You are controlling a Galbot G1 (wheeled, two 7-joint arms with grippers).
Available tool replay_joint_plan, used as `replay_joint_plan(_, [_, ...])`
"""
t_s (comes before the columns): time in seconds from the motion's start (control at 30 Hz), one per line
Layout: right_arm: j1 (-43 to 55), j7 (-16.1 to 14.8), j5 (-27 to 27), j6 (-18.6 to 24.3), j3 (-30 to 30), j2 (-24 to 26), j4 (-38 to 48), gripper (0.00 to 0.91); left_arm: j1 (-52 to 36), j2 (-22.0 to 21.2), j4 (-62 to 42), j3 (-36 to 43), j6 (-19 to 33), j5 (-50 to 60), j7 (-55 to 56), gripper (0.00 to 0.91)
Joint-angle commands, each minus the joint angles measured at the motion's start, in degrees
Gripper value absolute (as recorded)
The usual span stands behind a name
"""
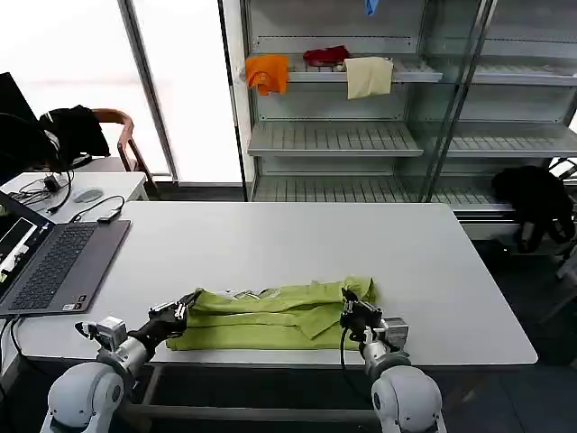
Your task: Fold and organize the clothes.
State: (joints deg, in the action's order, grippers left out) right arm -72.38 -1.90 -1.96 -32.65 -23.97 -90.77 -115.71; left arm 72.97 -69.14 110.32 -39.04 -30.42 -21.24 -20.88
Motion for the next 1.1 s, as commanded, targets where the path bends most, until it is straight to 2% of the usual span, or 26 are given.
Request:
replay_joint_plan(0.03, [-2.7, 1.2, 9.0, 2.7, -0.1, -0.4, 0.6, 0.907, 1.7, -0.3, 0.6, -0.1, 0.8, 3.7, 0.4, 0.02])
replay_joint_plan(0.07, [-2.9, 1.7, 9.6, 3.2, -0.2, -0.4, 0.8, 0.907, 1.6, -0.4, 0.5, -0.1, 0.8, 4.3, 0.7, 0.03])
replay_joint_plan(0.1, [-2.9, 1.9, 9.8, 3.4, -0.3, -0.3, 0.8, 0.907, 1.6, -0.4, 0.4, -0.1, 0.9, 5.5, 1.0, 0.907])
replay_joint_plan(0.27, [-3.6, 3.1, 14.0, 5.2, -1.2, -0.2, 0.8, 0.907, 1.6, -0.6, 0.4, -0.5, 1.0, 5.7, 2.1, 0.907])
replay_joint_plan(0.5, [-4.4, 4.0, 13.5, 6.1, -2.2, 0.0, -1.0, 0.907, 3.1, -1.6, 4.1, -0.9, 1.4, 4.7, 8.1, 0.907])
replay_joint_plan(0.6, [-4.5, 3.6, 7.9, 6.2, -2.7, -0.1, -3.3, 0.907, 5.6, -3.2, 5.8, -0.5, 3.0, 3.4, 12.7, 0.907])
replay_joint_plan(0.67, [-3.6, 3.7, -1.2, 6.4, -3.1, 0.3, -6.2, 0.907, 7.4, -4.3, 6.0, 0.3, 5.3, 3.3, 15.4, 0.907])
replay_joint_plan(0.77, [-1.5, 4.2, -6.7, 5.6, -3.3, 0.3, -8.8, 0.907, 9.0, -6.0, 5.9, 2.0, 6.8, 2.3, 21.1, 0.907])
replay_joint_plan(0.9, [1.6, 5.4, -6.9, 4.1, -3.1, 0.4, -9.4, 0.907, 9.4, -8.0, 5.7, 4.1, 8.8, 2.7, 28.4, 0.907])
replay_joint_plan(1.1, [2.2, 5.5, -6.7, 3.9, -2.1, -0.1, -8.3, 0.907, 8.2, -9.3, 3.3, 4.6, 10.4, 3.6, 30.6, 0.907])
